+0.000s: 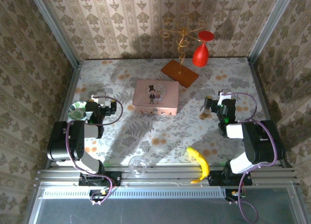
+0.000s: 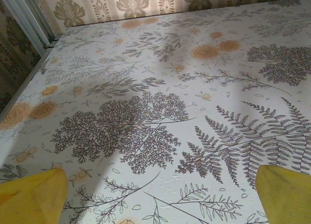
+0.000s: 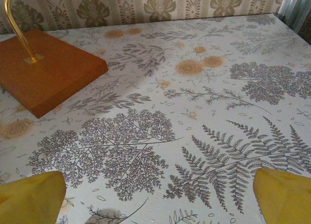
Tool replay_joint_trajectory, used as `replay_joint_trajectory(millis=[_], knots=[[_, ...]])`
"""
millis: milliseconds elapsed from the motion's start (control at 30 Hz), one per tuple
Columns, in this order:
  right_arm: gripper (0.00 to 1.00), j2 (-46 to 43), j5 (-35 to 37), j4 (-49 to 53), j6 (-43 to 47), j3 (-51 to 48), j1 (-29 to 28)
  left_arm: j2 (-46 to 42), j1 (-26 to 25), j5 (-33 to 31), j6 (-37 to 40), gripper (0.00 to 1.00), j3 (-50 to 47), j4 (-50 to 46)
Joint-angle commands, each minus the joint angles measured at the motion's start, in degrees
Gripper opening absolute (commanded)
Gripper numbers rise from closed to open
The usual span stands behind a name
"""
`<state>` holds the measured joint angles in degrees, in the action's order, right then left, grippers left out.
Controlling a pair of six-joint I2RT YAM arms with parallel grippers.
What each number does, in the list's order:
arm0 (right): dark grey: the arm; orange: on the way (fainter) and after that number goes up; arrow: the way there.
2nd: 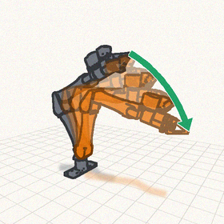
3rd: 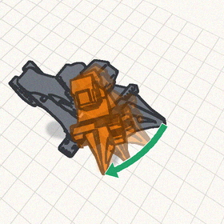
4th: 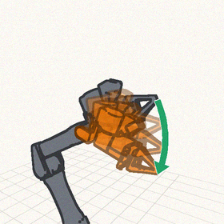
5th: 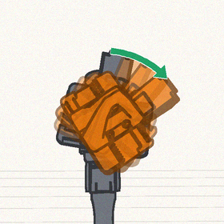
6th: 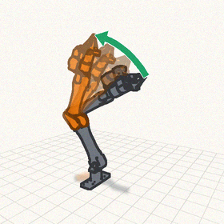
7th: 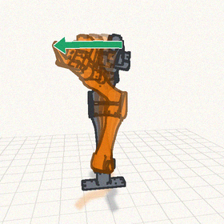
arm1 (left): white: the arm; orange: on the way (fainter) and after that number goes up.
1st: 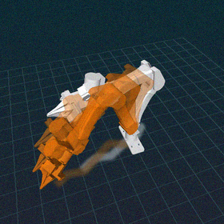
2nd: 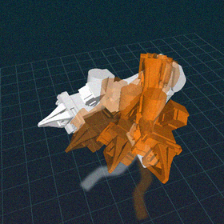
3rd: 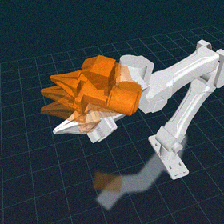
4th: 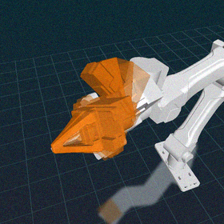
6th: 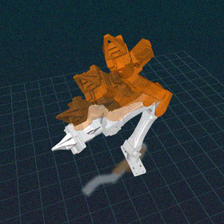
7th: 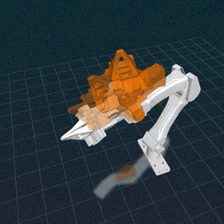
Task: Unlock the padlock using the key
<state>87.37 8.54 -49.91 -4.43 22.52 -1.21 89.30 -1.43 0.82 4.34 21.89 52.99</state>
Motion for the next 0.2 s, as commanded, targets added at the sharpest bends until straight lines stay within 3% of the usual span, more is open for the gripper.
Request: replay_joint_trajectory(millis=[0,167], knots=[[1.00,0.08,-0.27,0.34,0.92,0.24,0.25,-0.13,-0.15,-0.88,0.77,1.00,0.28,0.42],[1.00,0.08,-0.16,0.25,0.94,0.24,0.16,-0.13,-0.13,-1.52,0.58,1.00,0.35,0.25]])
